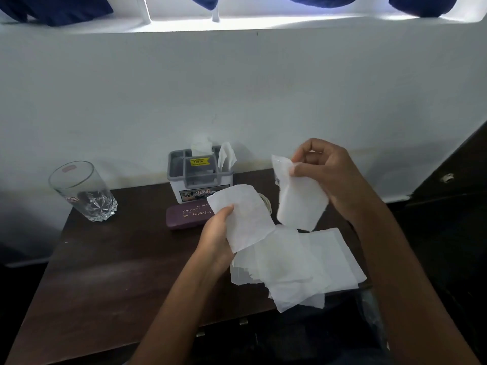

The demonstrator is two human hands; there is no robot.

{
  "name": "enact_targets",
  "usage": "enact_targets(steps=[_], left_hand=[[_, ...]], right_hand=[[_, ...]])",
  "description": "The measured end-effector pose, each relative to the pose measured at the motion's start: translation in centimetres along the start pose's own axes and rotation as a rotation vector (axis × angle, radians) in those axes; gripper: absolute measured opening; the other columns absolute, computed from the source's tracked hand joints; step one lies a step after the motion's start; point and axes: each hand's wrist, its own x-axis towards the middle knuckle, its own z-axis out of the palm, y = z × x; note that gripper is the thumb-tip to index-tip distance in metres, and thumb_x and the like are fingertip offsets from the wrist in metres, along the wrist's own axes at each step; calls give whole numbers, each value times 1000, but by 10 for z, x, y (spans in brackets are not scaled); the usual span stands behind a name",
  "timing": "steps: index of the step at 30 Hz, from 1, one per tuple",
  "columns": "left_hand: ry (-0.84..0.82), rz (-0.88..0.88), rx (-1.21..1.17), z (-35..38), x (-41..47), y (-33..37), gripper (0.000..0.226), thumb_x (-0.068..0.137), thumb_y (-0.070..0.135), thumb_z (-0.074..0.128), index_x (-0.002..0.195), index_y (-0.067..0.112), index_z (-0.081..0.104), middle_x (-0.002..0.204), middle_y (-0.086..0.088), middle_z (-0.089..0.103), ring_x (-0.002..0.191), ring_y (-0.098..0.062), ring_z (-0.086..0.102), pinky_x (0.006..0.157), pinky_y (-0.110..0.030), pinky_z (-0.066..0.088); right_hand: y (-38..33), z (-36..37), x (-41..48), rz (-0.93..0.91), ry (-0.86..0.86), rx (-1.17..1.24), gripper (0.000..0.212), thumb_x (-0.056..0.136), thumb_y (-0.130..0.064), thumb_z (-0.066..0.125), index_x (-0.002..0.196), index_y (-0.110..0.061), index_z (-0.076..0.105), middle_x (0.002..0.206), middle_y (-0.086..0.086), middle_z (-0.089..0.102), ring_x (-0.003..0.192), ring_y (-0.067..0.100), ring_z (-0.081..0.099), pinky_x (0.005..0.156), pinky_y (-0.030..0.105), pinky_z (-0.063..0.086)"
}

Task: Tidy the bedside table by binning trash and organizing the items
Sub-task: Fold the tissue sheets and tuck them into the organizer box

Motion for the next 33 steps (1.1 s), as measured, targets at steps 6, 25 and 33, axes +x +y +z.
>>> enact_targets(steps=[6, 25, 33], left_hand=[[-94, -19, -184, 9, -6, 3, 34, 95, 31, 44, 117, 11, 61, 113, -12, 67, 102, -32, 63, 75, -45, 53], [-173, 66, -318, 13, -9, 2, 62, 93, 61, 24, 108, 17, 65, 96, -11, 74, 95, -29, 65, 80, -40, 51], [-211, 21, -328, 9, -4, 3, 63, 92, 62, 26, 107, 14, 65, 99, -13, 73, 83, -27, 72, 75, -38, 57]], right_hand=[[7, 41, 3, 54, 29, 596, 25, 71, 7, 66, 64, -15, 59, 62, -1, 62, 63, 16, 54, 66, 29, 45], [56, 79, 8, 29, 371, 18, 21, 71, 4, 69, 66, -13, 59, 64, -3, 60, 61, 7, 56, 63, 13, 46], [58, 74, 11, -27, 289, -23, 29, 71, 4, 68, 60, -20, 56, 68, 3, 62, 65, 11, 56, 65, 19, 44]])
